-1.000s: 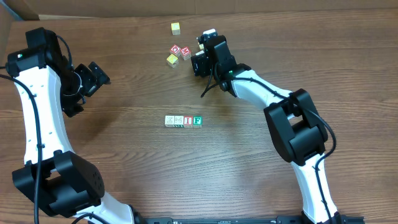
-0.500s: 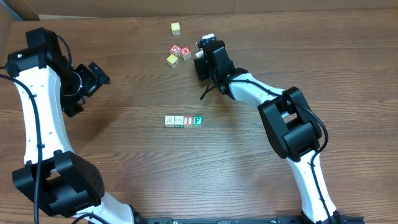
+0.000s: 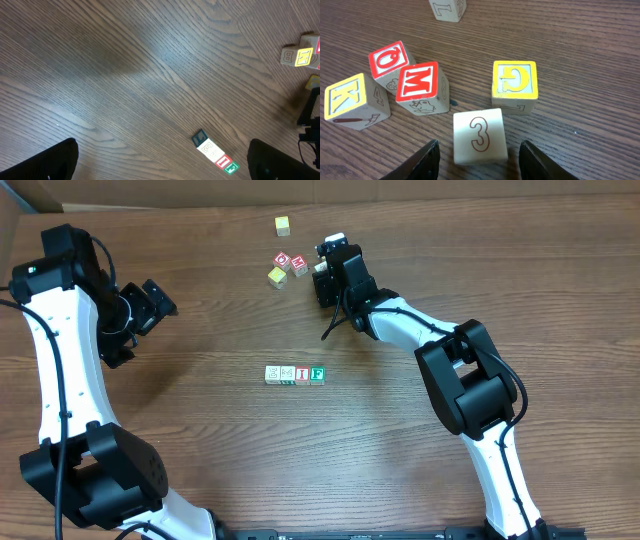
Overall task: Flip 5 blocks
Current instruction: 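Grasp the cream 3 block in the cluster with the right gripper, then carry the 3 block down to the row beside the green F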
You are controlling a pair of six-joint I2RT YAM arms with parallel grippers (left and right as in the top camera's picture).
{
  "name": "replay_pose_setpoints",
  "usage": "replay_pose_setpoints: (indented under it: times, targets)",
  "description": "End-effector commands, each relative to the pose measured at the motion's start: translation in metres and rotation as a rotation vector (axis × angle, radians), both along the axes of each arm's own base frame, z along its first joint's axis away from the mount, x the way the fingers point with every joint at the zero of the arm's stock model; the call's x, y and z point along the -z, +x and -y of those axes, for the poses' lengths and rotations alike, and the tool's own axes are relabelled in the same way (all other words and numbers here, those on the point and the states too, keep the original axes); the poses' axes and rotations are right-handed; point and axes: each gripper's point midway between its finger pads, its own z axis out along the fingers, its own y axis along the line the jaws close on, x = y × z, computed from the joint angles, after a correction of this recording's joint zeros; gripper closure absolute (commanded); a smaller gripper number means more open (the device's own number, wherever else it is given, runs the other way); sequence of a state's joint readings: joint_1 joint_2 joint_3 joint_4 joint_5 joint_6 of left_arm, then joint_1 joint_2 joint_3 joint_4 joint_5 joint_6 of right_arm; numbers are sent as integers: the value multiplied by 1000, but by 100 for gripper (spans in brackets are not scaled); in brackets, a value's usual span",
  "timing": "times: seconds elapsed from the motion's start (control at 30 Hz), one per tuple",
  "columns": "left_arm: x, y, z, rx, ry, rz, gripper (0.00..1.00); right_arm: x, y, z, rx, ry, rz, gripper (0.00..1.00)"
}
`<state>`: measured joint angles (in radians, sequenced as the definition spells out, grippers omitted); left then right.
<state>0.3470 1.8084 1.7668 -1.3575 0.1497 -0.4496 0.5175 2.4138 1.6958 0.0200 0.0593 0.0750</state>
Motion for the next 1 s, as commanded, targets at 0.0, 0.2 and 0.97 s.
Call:
replay_pose_setpoints:
  times: [0.0, 0.2, 0.97]
  targets:
    - [-10, 3, -1, 1, 14, 31, 0, 8, 2, 2, 8, -9, -6, 47]
    - [-10, 3, -1, 1, 14, 31, 0, 22, 1, 4, 10, -18, -20, 47]
    - [-10, 3, -1, 1, 14, 31, 0, -157, -32, 19, 40, 74, 37, 69]
